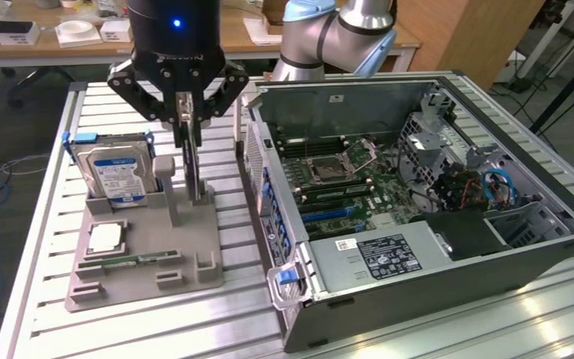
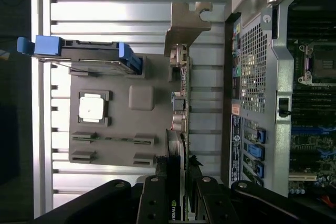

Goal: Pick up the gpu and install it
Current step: 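Pick up the gpu and move the gpu toward the slot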

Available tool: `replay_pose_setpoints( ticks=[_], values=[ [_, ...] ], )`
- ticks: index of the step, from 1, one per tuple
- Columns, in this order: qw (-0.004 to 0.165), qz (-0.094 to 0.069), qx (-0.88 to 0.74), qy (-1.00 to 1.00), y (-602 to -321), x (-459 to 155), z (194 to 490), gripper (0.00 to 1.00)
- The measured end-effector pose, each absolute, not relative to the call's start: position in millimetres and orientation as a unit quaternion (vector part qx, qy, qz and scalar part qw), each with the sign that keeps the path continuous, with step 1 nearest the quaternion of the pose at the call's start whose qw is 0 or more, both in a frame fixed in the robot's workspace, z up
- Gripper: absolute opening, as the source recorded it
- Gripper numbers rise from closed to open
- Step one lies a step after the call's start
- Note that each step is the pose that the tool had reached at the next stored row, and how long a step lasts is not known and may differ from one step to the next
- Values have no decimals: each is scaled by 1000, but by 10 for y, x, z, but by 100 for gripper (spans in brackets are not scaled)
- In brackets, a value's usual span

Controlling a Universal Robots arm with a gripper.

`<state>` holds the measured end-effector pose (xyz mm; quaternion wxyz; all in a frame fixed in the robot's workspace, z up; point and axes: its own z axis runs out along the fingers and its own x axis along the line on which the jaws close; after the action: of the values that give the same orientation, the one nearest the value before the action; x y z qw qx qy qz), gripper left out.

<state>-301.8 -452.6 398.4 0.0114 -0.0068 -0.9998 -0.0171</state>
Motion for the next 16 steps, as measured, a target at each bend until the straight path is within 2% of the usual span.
replay_pose_setpoints(
  ticks=[7, 16],
  values=[
    [11, -17, -7, -1000, -4526, -3017, 4203, 26],
    [11, -17, -7, -1000, -4526, -2960, 4211, 26]
  ],
)
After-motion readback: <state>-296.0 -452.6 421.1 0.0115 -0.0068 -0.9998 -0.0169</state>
